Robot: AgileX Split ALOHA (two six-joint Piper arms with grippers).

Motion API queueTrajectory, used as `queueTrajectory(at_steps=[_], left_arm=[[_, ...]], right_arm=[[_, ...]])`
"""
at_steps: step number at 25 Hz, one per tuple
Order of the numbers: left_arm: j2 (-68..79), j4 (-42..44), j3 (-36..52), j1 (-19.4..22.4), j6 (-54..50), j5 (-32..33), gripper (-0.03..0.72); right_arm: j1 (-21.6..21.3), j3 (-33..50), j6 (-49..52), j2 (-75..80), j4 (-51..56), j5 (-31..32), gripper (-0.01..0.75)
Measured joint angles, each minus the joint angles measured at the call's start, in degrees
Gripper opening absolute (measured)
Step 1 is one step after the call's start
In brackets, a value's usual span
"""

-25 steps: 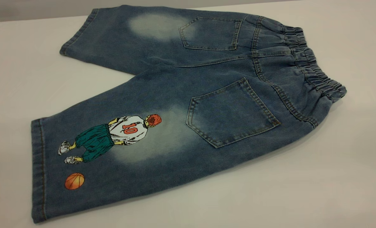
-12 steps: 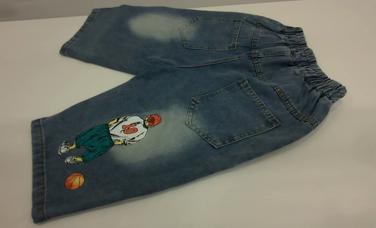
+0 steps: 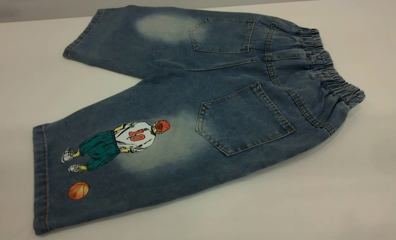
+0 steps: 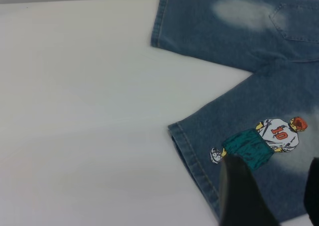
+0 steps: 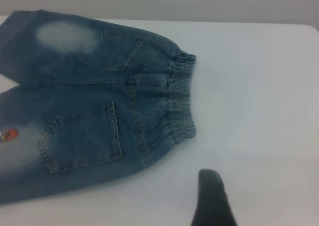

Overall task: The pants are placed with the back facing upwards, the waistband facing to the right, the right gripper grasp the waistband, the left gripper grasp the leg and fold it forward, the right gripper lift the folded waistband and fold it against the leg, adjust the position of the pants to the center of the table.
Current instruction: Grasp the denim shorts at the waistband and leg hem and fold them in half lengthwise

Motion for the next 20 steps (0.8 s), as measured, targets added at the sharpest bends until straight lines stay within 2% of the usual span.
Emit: queueTrajectory(at_steps=[20], left_arm=[[0.0,0.0,0.0,0.0,0.0,0.0,0.314]], right_arm=[[0.0,0.0,0.0,0.0,0.0,0.0,0.408]])
